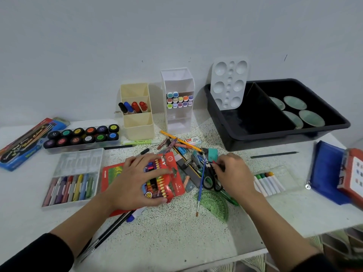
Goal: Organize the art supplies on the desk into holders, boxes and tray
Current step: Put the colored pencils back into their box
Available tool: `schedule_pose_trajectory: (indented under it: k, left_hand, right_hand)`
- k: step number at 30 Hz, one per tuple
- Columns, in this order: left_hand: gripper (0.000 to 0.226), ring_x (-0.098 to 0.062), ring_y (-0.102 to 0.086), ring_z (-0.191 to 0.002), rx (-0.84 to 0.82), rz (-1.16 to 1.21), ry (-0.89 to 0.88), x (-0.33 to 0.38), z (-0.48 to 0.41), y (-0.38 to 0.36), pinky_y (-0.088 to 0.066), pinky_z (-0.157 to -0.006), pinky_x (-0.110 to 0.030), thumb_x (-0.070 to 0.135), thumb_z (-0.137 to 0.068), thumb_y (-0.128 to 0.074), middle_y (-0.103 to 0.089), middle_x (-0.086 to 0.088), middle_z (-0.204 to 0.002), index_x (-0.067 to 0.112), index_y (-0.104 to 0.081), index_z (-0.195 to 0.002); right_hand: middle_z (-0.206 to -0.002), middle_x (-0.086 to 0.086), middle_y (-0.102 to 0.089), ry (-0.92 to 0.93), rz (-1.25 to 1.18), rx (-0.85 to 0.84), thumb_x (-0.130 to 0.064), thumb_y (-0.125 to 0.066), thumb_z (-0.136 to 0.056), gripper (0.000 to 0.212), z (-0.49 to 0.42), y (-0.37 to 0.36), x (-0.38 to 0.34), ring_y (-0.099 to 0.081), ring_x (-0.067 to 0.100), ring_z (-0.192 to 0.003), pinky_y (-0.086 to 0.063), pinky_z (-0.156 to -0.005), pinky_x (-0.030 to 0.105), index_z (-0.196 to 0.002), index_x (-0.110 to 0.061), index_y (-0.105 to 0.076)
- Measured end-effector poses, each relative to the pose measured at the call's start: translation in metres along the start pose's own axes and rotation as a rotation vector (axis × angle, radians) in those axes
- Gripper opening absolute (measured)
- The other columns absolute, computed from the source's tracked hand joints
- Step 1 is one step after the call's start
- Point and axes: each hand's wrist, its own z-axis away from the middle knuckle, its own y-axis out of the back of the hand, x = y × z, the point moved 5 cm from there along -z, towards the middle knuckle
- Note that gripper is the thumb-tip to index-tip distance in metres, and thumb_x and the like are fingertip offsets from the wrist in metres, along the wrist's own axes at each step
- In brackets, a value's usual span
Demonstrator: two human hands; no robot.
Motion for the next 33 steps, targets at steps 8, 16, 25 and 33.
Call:
schedule_pose_trajectory:
  k: [8,16,25,33]
  left_hand:
    - [0.081,-0.005,-0.024,-0.138,0.042,0.017,0.012,0.001,0.0,0.002,-0.02,-0.116,-0.045,0.088,-0.066,-0.063,-0.03,0.012,-0.152,0.049,-0.04,-0.133]
    - [0.082,0.006,-0.014,-0.127,0.061,0.038,0.023,0.003,0.001,0.006,-0.022,-0.112,-0.041,0.085,-0.064,-0.068,-0.027,0.015,-0.152,0.046,-0.041,-0.131]
    - [0.081,0.025,0.009,-0.131,0.093,0.076,0.014,0.006,0.003,0.011,-0.024,-0.106,-0.042,0.078,-0.063,-0.075,-0.027,0.015,-0.151,0.043,-0.045,-0.129]
    - [0.079,0.025,0.011,-0.131,0.077,0.099,0.008,0.01,0.003,0.014,-0.023,-0.102,-0.039,0.076,-0.063,-0.076,-0.02,0.029,-0.143,0.046,-0.044,-0.129]
  right_hand:
    - [-0.094,-0.01,-0.054,0.316,-0.311,0.021,-0.023,-0.05,-0.104,0.015,0.001,0.022,-0.053,-0.048,0.012,-0.09,-0.038,-0.076,0.028,-0.103,-0.013,-0.061]
    - [-0.08,0.0,-0.061,0.122,-0.76,-0.017,-0.031,-0.043,-0.107,0.018,-0.009,0.028,-0.081,-0.053,0.007,-0.064,-0.046,-0.06,0.03,-0.103,-0.016,-0.052]
    - [-0.073,0.006,-0.07,-0.297,-1.117,-0.105,-0.019,-0.046,-0.106,0.006,-0.012,-0.018,-0.062,-0.067,0.023,-0.066,-0.058,-0.076,0.052,-0.1,-0.016,-0.046]
    - [-0.066,0.002,-0.066,-0.336,-1.04,-0.032,-0.02,-0.045,-0.106,0.008,-0.016,-0.018,-0.042,-0.066,0.021,-0.061,-0.058,-0.071,0.045,-0.098,-0.021,-0.044]
